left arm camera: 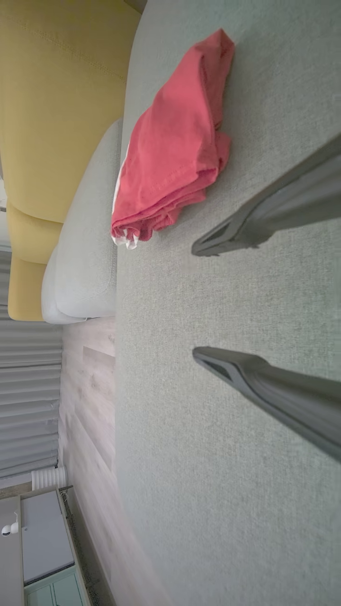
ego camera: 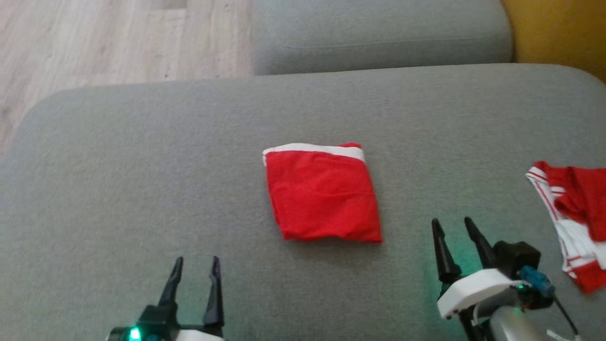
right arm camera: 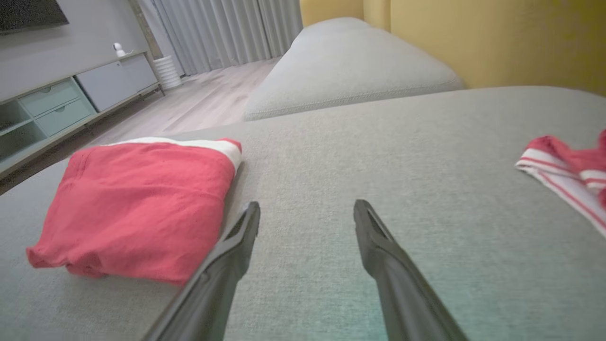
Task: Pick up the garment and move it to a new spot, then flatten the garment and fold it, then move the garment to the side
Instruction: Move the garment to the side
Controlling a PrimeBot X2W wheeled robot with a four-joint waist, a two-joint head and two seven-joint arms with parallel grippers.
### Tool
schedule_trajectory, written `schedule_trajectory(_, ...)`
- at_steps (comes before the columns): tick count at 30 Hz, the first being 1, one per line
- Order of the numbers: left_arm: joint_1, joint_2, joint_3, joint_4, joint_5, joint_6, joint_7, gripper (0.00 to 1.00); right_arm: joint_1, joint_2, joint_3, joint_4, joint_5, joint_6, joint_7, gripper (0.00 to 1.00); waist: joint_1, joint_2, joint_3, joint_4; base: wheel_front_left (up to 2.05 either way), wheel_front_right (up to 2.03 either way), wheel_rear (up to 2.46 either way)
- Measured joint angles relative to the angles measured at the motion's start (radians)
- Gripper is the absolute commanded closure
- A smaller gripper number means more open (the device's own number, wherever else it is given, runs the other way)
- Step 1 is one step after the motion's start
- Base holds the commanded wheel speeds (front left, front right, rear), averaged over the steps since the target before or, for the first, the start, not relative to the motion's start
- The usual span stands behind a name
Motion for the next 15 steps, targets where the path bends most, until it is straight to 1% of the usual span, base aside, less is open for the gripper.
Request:
schedule_trajectory(3, -0.006, 0.0, -0.032, 0.0, -0.009, -0.005, 0.0, 0.0, -0.013, 0.001, 0.027, 0.048, 0.021, 0.0, 0.0, 0.0, 0.0, 0.0, 0.022, 0.033, 0.0, 0.0, 0.0)
schedule_trajectory(5, -0.012, -0.001, -0.047, -0.002, -0.039, -0.005, 0.0, 0.0, -0.053, 0.002, 0.029, 0.081, 0.035, 0.0, 0.0, 0.0, 0.0001, 0.0, 0.041, 0.06, 0.0, 0.0, 0.0)
schedule_trajectory(7, -0.023, 0.0, -0.05, -0.002, -0.07, -0.005, 0.0, 0.0, -0.12, 0.002, 0.017, 0.108, 0.049, 0.0, 0.0, 0.0, 0.0002, 0.0, 0.061, 0.089, 0.0, 0.0, 0.0)
schedule_trajectory(10, -0.046, 0.001, -0.064, -0.002, -0.072, -0.01, 0.0, 0.0, -0.232, 0.0, 0.008, 0.164, 0.058, 0.0, 0.0, 0.0, 0.0003, 0.0, 0.089, 0.135, 0.0, 0.0, 0.0)
schedule_trajectory(13, -0.054, 0.0, -0.085, -0.002, -0.072, -0.01, 0.0, 0.0, -0.301, 0.001, 0.008, 0.259, 0.059, 0.0, 0.0, 0.0, 0.0002, 0.0, 0.113, 0.178, 0.0, 0.0, 0.0)
schedule_trajectory(15, -0.054, 0.0, -0.095, -0.001, -0.075, -0.01, 0.0, 0.0, -0.311, 0.0, 0.008, 0.327, 0.063, 0.0, 0.0, 0.0, 0.0002, 0.0, 0.127, 0.202, 0.0, 0.0, 0.0)
